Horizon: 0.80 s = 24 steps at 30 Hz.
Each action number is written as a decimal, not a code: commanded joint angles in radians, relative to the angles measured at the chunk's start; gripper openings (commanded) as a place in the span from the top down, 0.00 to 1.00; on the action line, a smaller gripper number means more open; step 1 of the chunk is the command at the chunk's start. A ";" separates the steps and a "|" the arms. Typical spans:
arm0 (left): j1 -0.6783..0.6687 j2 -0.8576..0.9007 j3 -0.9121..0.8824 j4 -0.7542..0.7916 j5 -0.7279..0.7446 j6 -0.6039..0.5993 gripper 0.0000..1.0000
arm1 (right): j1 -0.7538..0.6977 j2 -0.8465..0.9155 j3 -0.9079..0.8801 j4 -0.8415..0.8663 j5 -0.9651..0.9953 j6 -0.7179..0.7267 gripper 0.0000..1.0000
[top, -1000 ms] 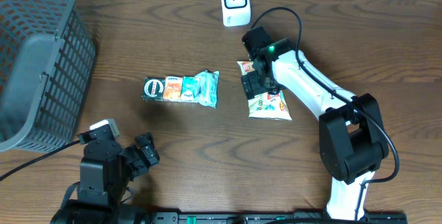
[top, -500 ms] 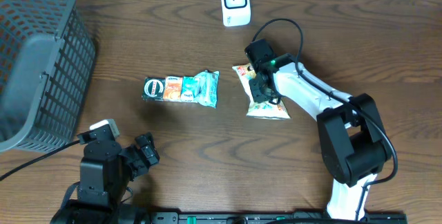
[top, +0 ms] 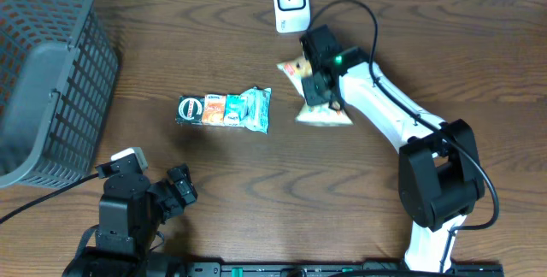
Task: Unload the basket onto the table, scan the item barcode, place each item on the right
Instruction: 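Lift the yellow snack bag up to the scanner with the right gripper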
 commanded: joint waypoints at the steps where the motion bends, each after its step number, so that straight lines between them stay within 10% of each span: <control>1: 0.002 -0.005 0.002 0.000 -0.003 0.002 0.03 | 0.006 0.002 0.088 0.032 0.008 -0.017 0.99; 13: 0.002 -0.005 0.002 0.000 -0.003 0.002 0.02 | -0.012 0.011 0.148 0.449 -0.014 -0.141 0.99; 24: 0.002 -0.005 0.002 0.000 -0.003 0.002 0.03 | -0.053 0.285 0.602 0.483 -0.035 -0.195 0.99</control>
